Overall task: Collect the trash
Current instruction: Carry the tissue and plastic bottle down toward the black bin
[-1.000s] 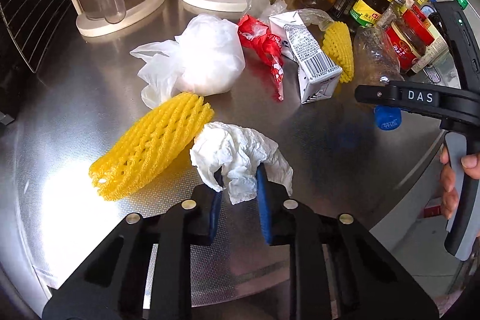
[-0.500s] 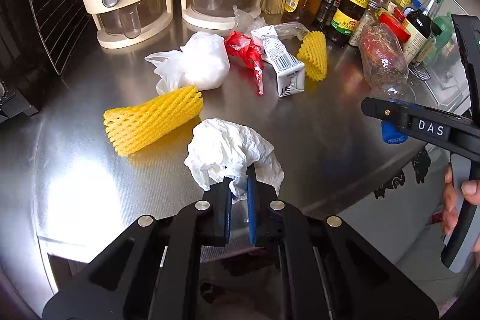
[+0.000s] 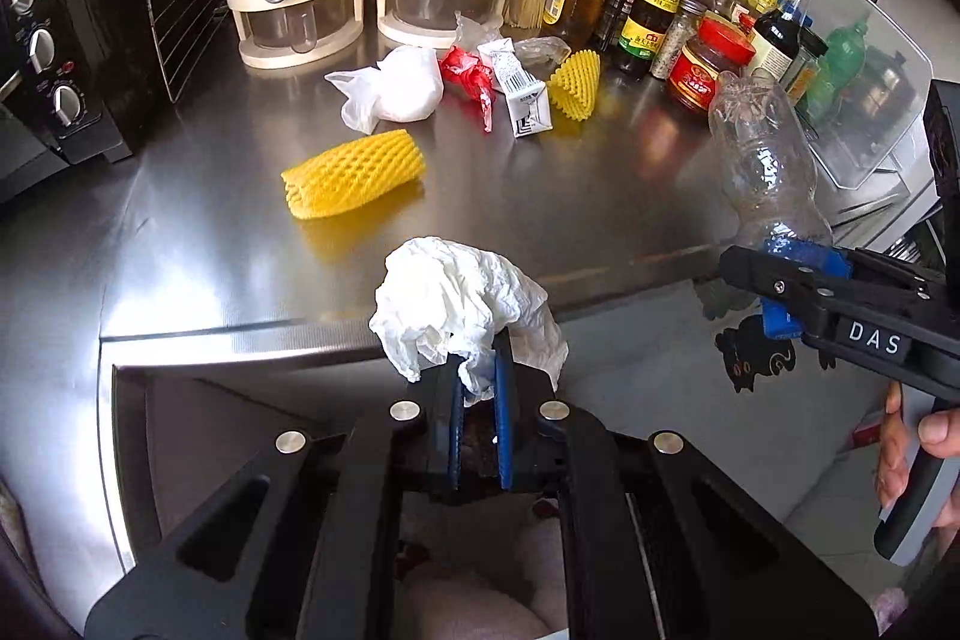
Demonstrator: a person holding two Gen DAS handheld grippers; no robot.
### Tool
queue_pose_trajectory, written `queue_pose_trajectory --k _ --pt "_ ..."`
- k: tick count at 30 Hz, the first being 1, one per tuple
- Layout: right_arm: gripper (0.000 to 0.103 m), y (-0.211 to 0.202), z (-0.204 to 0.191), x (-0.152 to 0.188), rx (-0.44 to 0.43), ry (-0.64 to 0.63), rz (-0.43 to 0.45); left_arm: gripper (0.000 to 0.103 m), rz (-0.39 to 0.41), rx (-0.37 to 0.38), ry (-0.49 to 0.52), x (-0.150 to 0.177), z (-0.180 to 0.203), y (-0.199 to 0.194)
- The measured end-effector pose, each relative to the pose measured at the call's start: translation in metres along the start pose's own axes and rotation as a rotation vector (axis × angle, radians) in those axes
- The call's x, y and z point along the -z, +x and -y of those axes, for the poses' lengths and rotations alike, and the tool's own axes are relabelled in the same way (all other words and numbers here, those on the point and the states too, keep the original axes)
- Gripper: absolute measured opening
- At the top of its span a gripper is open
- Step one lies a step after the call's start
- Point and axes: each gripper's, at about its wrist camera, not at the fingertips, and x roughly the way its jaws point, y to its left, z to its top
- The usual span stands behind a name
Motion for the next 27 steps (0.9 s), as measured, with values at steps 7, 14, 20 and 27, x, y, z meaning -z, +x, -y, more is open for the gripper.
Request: queue_pose_trajectory --k 7,14,20,27 --pt "0.055 -0.010 -0.012 0.047 -0.053 -0.035 -0.072 0.007 -0.073 0.023 -0.012 0.045 0.004 -0.003" --pt "0.055 0.007 -0.016 0.098 -0.073 -0.035 -0.196 0.007 -0.174 0.030 -0.039 0.088 -0.002 0.019" --pt "0.055 0.038 -0.013 0.130 -0.087 -0.016 -0.305 0.007 -0.242 0.037 -0.046 0.117 -0.002 0.051" --pt "0.055 0.099 -0.010 0.154 -0.073 -0.058 -0.392 0.007 -0.320 0.052 -0.093 0.140 -0.012 0.109"
